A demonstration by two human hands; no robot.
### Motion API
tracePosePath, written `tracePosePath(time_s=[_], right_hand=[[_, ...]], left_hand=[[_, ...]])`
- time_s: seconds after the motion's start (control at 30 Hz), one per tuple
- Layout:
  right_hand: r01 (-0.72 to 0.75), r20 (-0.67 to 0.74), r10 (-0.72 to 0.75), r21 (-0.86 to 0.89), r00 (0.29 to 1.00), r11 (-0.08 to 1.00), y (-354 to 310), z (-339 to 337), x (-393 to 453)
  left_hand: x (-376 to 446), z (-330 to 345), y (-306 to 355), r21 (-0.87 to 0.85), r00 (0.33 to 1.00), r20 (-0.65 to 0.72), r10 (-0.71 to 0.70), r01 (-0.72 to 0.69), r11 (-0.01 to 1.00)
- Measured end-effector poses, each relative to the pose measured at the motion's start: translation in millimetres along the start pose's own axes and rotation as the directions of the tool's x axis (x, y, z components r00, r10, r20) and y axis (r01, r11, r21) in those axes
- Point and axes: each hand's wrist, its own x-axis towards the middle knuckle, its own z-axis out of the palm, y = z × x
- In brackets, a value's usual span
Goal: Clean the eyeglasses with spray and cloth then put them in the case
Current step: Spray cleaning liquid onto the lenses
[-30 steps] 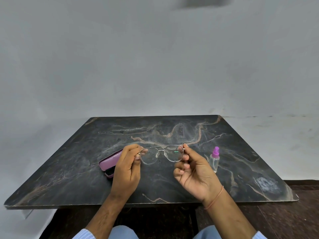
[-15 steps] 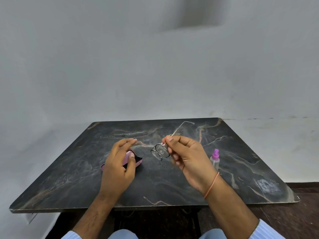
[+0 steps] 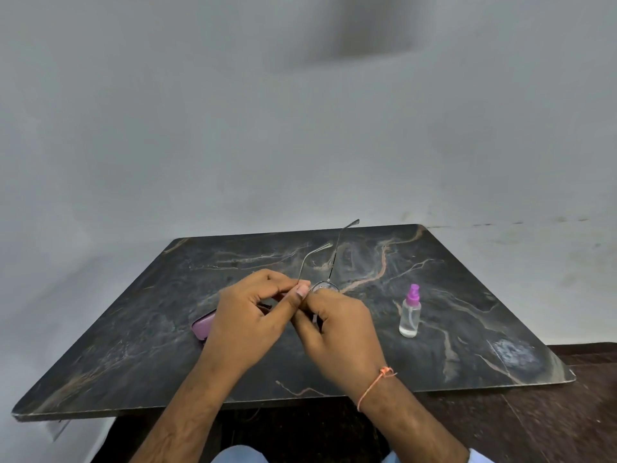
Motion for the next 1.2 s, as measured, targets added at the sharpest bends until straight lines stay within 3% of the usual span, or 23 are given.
tracePosePath(time_s=[0.5, 0.67, 0.83, 1.1, 1.2], right_hand=[[-0.054, 0.028, 0.054, -0.013, 0.998, 0.998, 14.1, 7.5, -13.3], [-0.076, -0.210, 0.062, -0.060, 0.976, 0.995, 46.9, -22.8, -37.0], [-0.305, -0.401, 0.215, -0.176, 0.891, 0.936, 106.3, -49.7, -60.3], [-0.442, -0.190, 0.412, -0.157, 0.891, 0.883, 149.7, -53.5, -51.7], [-0.443, -0.174, 0.410, -0.240, 0.895, 0.864, 153.9, -45.4, -47.5]], left_hand=[[-2.0, 24.4, -28.0, 0.107, 0.983, -0.099, 0.155, -0.144, 0.984], [-4.4, 36.8, -45.7, 0.093, 0.985, -0.107, 0.134, -0.124, 0.988], [-14.0, 54.2, -64.7, 0.050, 0.994, -0.100, 0.048, -0.043, 0.998], [-15.6, 67.7, -85.1, 0.073, 0.983, -0.177, 0.054, -0.042, 0.996], [-15.2, 70.1, -98.1, 0.073, 0.974, -0.225, 0.016, 0.000, 0.997]])
